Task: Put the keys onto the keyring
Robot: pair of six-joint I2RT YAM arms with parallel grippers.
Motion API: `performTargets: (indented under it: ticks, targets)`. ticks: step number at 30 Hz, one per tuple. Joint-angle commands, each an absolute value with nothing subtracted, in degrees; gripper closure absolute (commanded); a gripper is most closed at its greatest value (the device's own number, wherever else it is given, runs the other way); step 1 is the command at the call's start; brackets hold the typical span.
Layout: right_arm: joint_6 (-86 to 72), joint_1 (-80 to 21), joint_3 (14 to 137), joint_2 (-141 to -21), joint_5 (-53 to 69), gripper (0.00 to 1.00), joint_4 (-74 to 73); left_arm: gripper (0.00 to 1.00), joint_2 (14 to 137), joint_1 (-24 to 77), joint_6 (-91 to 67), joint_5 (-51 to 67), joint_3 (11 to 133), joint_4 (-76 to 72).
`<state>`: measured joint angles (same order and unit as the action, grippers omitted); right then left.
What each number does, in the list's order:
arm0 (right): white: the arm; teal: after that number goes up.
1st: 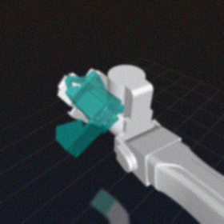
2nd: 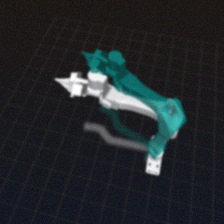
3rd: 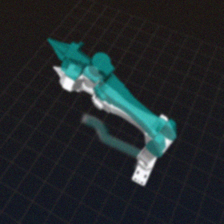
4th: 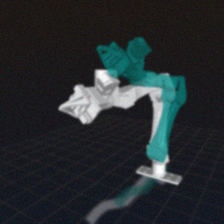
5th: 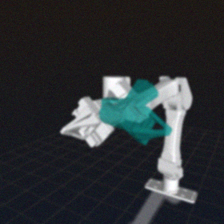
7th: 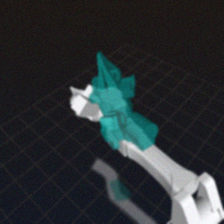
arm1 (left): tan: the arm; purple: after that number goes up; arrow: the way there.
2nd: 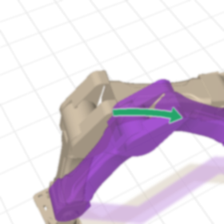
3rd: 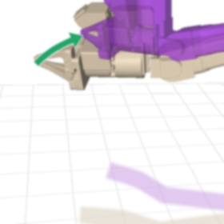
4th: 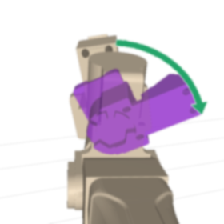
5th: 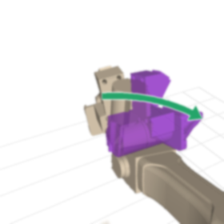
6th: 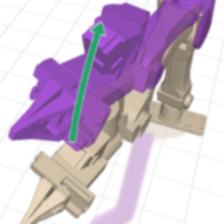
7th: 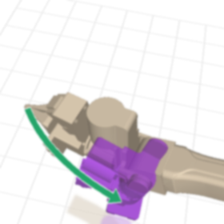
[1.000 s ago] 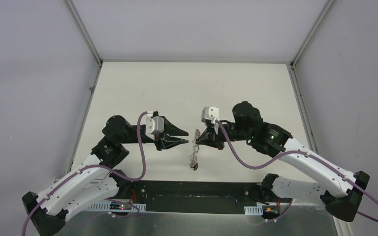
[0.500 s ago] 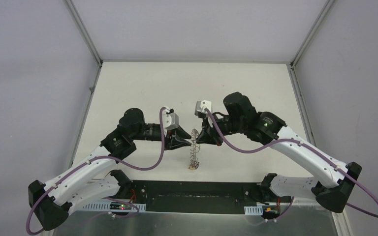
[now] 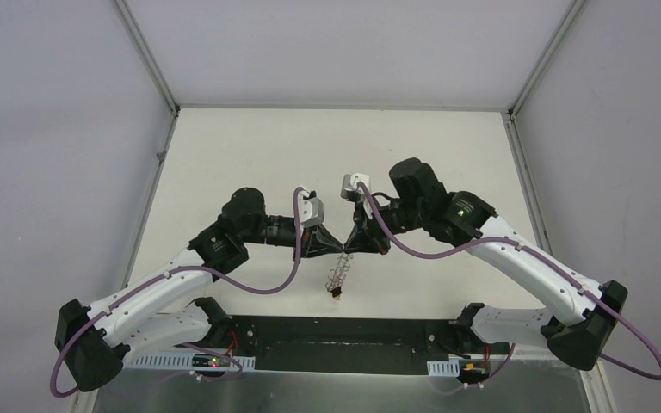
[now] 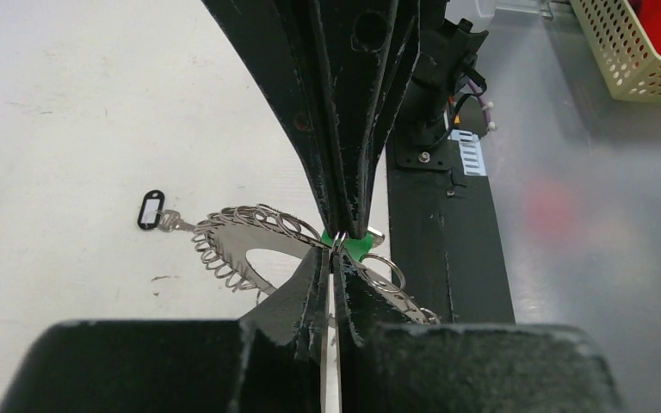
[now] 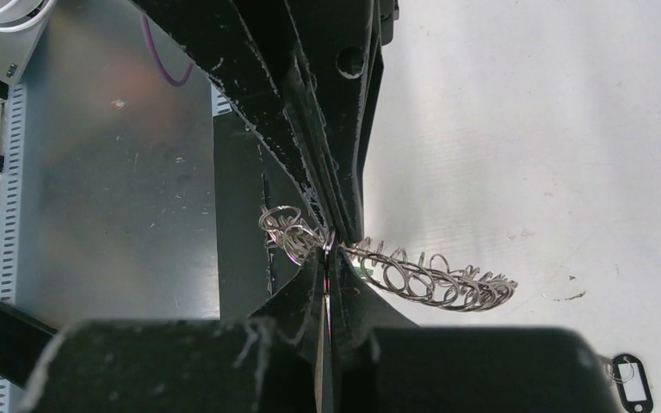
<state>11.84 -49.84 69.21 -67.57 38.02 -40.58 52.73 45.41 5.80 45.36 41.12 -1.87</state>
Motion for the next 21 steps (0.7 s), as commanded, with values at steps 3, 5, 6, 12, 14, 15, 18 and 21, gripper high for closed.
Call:
performTargets:
  ticks: [3,5,6,12,14,15,18,21]
  targets:
    - [10.9,-49.5,72.1,-67.1,40.6,1.0,-38.1,1.0,53.3,45.9,5.7,47.2,42.3,-6.2]
    - [10.9,-49.4,72.0,-67.1,40.0,1.0,-38.1,1.0,53.2,45.9,5.7,47.2,42.3,-6.1]
    - [10.7,-49.2,71.8,-66.9,39.7,1.0,-37.8,1.0,53.1,45.9,5.6,47.0,42.2,-6.1]
    - [6.2,-47.5,68.3,-63.7,37.1,0.65,-31.2,1.0,51.0,45.8,4.8,43.9,41.8,-6.1]
    - [4.3,-46.3,67.2,-62.4,37.7,0.54,-28.4,1.0,49.5,45.9,4.5,42.5,41.3,-6.9]
    - [3.6,-45.6,66.7,-61.8,38.5,0.48,-26.7,1.0,48.7,45.9,3.9,41.9,40.8,-7.8]
    - [1.9,-43.8,65.2,-60.4,40.9,0.44,-23.3,1.0,46.1,45.9,2.4,40.0,38.6,-11.8]
    - [0.8,-42.7,64.4,-59.7,42.0,0.44,-22.0,1.0,43.6,45.9,0.8,38.7,35.9,-18.3]
